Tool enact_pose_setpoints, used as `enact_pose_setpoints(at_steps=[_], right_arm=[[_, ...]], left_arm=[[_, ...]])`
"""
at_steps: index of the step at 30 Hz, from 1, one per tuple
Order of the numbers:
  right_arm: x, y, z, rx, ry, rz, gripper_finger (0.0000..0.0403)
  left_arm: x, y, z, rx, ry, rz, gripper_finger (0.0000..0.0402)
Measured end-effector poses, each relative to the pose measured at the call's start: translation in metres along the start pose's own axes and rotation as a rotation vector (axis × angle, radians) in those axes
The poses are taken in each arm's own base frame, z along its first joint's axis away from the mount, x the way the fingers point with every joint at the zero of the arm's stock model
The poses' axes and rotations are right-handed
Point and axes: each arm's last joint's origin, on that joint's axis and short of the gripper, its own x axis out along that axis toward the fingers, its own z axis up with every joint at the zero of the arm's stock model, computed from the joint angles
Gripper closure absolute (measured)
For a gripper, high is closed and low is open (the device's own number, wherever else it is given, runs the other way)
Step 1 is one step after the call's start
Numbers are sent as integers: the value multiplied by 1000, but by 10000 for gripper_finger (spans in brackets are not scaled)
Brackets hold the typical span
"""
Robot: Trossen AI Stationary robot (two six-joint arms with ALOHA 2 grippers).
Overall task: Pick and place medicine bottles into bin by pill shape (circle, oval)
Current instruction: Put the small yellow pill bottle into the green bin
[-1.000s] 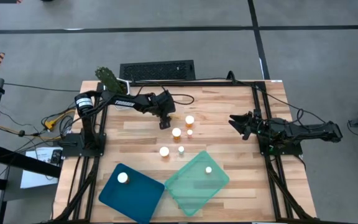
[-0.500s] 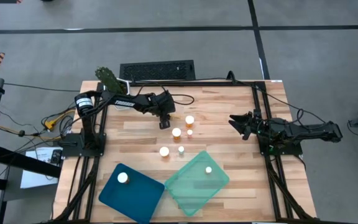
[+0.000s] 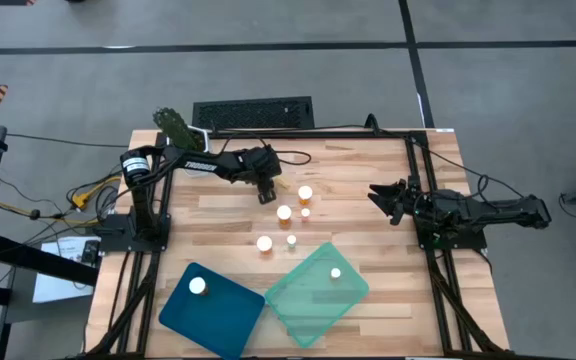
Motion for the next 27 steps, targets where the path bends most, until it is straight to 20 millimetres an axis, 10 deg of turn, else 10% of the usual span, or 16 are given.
enact_pose_setpoints(at_steps=[12, 27], right_arm=[[0, 0, 0, 0, 0, 0, 143], [0, 0, 0, -3, 0, 0, 143]], left_arm=[[-6, -4, 13, 167, -22, 34, 103], [-7, 6, 13, 276, -35, -80, 108]])
